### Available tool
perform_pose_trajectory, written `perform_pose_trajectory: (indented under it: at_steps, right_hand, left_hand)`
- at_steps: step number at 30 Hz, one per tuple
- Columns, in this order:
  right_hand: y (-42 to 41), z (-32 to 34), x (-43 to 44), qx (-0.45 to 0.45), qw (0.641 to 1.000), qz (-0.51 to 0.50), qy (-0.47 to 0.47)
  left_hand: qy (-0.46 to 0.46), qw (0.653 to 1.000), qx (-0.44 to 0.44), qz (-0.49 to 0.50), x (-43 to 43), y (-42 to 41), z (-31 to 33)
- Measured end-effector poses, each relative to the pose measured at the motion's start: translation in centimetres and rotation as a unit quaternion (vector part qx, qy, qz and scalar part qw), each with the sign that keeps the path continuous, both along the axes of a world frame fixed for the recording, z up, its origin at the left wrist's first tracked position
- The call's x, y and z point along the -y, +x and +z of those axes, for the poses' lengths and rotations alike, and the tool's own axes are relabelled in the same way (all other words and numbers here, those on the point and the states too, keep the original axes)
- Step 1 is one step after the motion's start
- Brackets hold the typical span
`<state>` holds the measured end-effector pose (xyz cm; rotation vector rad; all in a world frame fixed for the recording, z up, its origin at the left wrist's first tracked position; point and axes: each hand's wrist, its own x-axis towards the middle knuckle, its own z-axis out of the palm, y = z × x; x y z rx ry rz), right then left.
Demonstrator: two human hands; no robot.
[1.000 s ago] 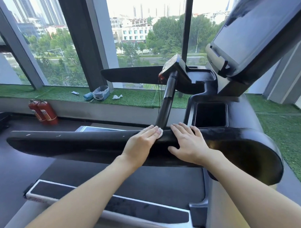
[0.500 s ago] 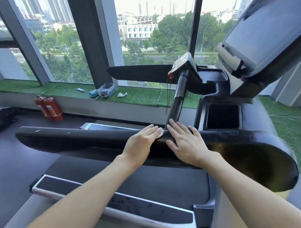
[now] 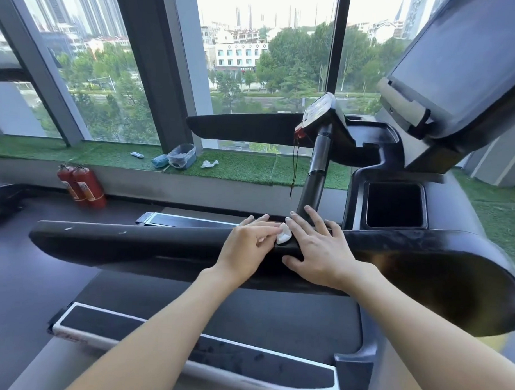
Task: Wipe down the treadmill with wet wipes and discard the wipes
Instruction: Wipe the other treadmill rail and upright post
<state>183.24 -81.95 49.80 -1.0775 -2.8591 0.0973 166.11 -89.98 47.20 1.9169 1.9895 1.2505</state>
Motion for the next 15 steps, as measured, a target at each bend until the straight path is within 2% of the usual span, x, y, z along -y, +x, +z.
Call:
perform_pose_trajectory:
  at_steps: [2, 6, 9, 12, 15]
  right_hand:
    - [0.0, 0.0, 0.1, 0.001, 1.0, 0.002, 0.0]
    - [0.2, 0.2, 0.0, 0.003, 1.0, 0.002, -0.008]
    - [0.1, 0.3, 0.1, 0.0, 1.0, 0.001, -0.012]
    - [0.0, 0.2, 0.3, 0.001, 1.0, -0.004, -0.004]
    - [-0.2, 0.1, 0.4, 0.004, 1.0, -0.011, 0.003]
  left_hand:
    - [0.003, 1.0, 0.013, -0.013, 0.0, -0.1, 0.3]
    - [0.024, 0.999, -0.033, -0.024, 0.8, -1.4, 0.3]
    - [-0.001, 0.999, -0.034, 0.027, 1.9, -3.9, 0.6]
    - [-0.026, 0.995, 0.022, 0.095, 2.3, -5.0, 1.7]
    - [-0.015, 0.999, 0.044, 0.015, 1.6, -2.7, 2.6]
